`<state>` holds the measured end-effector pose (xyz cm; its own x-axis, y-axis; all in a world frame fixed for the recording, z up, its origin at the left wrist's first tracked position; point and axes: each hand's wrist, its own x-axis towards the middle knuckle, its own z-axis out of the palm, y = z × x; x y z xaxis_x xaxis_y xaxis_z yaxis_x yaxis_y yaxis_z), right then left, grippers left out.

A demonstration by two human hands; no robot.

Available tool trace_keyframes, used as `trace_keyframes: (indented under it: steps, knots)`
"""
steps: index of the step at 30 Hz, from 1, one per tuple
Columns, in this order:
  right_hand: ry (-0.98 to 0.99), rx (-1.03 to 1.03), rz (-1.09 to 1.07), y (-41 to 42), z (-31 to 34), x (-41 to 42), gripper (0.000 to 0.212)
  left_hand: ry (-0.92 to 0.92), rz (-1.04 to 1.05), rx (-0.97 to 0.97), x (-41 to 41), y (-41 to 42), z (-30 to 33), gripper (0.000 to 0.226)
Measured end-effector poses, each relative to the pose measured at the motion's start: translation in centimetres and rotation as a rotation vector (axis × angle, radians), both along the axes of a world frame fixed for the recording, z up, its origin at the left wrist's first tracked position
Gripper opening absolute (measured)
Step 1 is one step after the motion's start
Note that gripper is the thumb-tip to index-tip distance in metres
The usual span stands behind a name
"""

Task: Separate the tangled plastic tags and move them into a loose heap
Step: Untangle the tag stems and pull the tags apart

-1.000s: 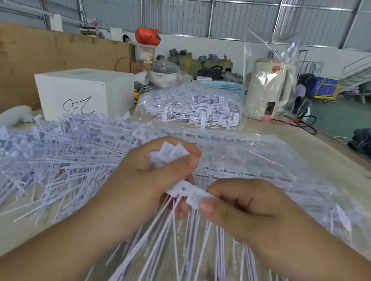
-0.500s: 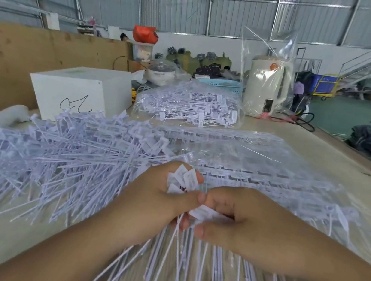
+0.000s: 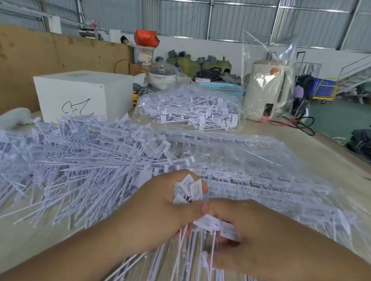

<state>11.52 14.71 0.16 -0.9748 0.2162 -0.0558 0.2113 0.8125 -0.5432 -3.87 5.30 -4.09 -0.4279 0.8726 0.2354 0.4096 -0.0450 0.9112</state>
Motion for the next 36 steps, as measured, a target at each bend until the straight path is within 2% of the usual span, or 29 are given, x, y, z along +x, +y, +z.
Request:
trace_keyframes:
  steps: [3,6,11,13,18,22,26,29,32,34,36]
  knots:
    - [0.066,-0.004,-0.001,-0.1,0.0,0.0,0.027,0.051,0.009,-0.008,0.0,0.1,-0.1,0.015]
    - [0.015,0.033,-0.009,0.4,-0.7,-0.2,0.027,0.063,0.013,-0.015,-0.1,0.1,-0.1,0.017]
    - [0.051,0.067,-0.057,1.3,-2.1,-0.8,0.026,0.048,0.001,-0.011,-0.2,0.1,-0.1,0.024]
    - [0.072,0.038,-0.089,1.6,-2.7,-1.0,0.022,0.035,-0.004,-0.006,-0.2,0.1,0.0,0.024]
    - [0.128,0.07,-0.121,2.1,-3.2,-1.2,0.031,-0.027,-0.015,0.008,-0.2,0.0,0.0,0.017]
    - [0.195,0.095,-0.127,2.2,-2.6,-0.8,0.03,-0.109,-0.013,0.027,-0.1,0.0,0.3,0.011]
    - [0.231,0.036,-0.091,2.5,-1.7,-0.2,0.018,-0.142,-0.059,0.063,0.2,0.0,0.6,0.013]
    - [0.199,-0.137,-0.047,2.9,-1.1,0.3,0.017,-0.141,-0.046,0.128,0.4,0.1,0.7,0.011]
    - [0.201,-0.288,-0.014,2.9,-0.4,0.4,0.013,-0.048,-0.003,0.169,0.6,-0.1,0.9,0.013]
    - [0.236,-0.251,-0.02,2.7,-0.6,0.1,0.033,0.08,0.028,0.199,0.8,-0.4,1.1,0.013]
    - [0.267,-0.178,-0.044,2.4,-1.0,-0.1,0.037,0.156,0.07,0.235,1.0,-0.5,1.1,0.015]
